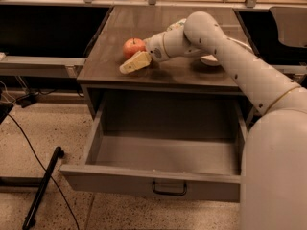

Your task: Place apple into top drawer

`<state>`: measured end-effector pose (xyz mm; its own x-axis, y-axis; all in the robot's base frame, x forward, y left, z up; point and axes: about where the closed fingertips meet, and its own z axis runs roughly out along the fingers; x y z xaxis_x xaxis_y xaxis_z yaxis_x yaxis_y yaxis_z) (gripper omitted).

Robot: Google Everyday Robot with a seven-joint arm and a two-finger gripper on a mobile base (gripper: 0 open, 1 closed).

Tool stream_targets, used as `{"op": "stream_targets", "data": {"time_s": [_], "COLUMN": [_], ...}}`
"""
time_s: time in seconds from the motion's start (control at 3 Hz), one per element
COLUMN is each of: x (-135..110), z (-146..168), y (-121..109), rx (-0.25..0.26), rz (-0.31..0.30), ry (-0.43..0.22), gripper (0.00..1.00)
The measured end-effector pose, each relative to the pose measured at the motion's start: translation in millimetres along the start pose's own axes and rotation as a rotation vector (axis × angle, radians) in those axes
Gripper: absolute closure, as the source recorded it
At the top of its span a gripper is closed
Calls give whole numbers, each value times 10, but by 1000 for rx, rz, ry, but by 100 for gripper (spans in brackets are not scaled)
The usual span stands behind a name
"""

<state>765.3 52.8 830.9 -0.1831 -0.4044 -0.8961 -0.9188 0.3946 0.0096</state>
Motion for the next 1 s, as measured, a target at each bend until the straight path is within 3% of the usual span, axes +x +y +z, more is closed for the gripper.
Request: {"op": "stream_targets", "data": {"time_s": [0.33, 1.0], "x": [-67, -234], "z": [139, 224], "y": [13, 83], "rx": [-27, -79], "rz": [4, -25], "ry": [-45, -143], "gripper": [16, 63]}}
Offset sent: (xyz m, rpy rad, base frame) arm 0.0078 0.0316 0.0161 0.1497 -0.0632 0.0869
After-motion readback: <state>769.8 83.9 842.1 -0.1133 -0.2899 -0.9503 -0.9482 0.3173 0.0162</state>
